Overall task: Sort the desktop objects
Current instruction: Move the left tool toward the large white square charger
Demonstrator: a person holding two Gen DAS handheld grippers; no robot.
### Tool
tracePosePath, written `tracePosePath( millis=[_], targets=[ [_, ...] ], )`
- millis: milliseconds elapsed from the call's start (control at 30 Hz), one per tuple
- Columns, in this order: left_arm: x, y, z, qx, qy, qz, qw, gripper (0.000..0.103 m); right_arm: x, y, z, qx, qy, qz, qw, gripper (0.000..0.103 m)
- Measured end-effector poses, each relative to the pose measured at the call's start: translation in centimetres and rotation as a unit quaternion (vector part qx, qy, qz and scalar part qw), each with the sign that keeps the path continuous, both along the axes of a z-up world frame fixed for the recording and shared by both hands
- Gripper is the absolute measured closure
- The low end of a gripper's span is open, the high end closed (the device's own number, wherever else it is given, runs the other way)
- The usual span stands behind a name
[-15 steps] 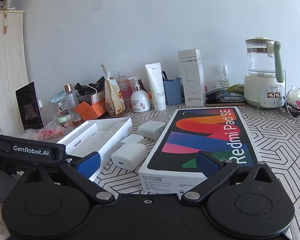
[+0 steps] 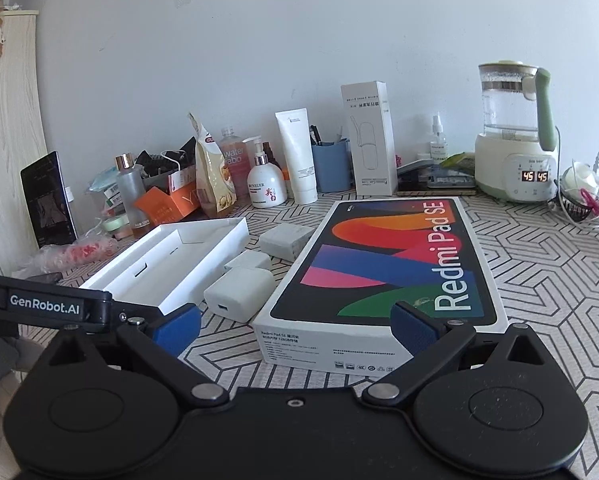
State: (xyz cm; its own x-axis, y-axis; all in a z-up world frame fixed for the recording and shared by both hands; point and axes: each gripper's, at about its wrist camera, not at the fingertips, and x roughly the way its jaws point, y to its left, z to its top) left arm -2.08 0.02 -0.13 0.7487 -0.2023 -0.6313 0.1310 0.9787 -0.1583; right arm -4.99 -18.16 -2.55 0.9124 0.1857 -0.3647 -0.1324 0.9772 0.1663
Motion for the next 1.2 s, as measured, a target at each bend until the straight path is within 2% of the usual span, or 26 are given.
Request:
tracePosePath(
  millis=[200,267,433,533,667,733,867,1000,1033,1133,1200],
  targets=[
    [0.0,-0.9,-0.3,-0.008,0.008,-0.026,0.9996,0.028,0.0,-0.4,0.0,0.022,-0.002,0.0,1.0,0.004],
    [0.1,-1.0,-0.4,-0.012,0.012,-0.031,0.9994,0.03,0.1,-0.6,0.2,0.029,0.0,0.008,1.0,0.005],
    [0.5,-1.1,-0.1,-0.012,0.011,-0.03,0.9994,0.03,1.3,-0.6,-0.1,0.06,0.036,0.063,0.996,0.005],
    [0.5,-1.0,0.3,-0.016,0.002,-0.025,0.9996,0.03,1.5,-0.1,0.2,0.048,0.029,0.072,0.996,0.005],
    [1.3,-1.0,0.6,-0.019,0.012,-0.02,0.9995,0.027,1.9,-0.4,0.7,0.054,0.016,0.074,0.996,0.005],
    [1.7,-1.1,0.6,-0.021,0.015,-0.016,0.9996,0.025,2.5,-1.0,0.7,0.073,0.023,0.076,0.994,0.005],
    [2.8,-1.1,0.5,-0.03,0.019,-0.013,0.9993,0.023,3.7,-2.6,0.3,0.145,0.055,0.08,0.985,0.005],
    [3.7,-1.2,0.4,-0.045,0.028,-0.025,0.9983,0.023,4.1,-3.3,0.3,0.149,0.05,0.093,0.983,0.005],
    [3.9,-1.4,0.4,-0.044,0.027,-0.03,0.9982,0.023,4.1,-3.3,0.5,0.142,0.046,0.095,0.984,0.008],
    [4.1,-1.9,0.3,-0.021,0.014,-0.039,0.9989,0.033,4.5,-3.1,1.0,0.111,0.039,0.099,0.988,0.02],
    [4.3,-2.1,0.3,-0.012,0.009,-0.053,0.9985,0.048,4.9,-3.2,1.3,0.099,0.044,0.101,0.989,0.034]
  ],
)
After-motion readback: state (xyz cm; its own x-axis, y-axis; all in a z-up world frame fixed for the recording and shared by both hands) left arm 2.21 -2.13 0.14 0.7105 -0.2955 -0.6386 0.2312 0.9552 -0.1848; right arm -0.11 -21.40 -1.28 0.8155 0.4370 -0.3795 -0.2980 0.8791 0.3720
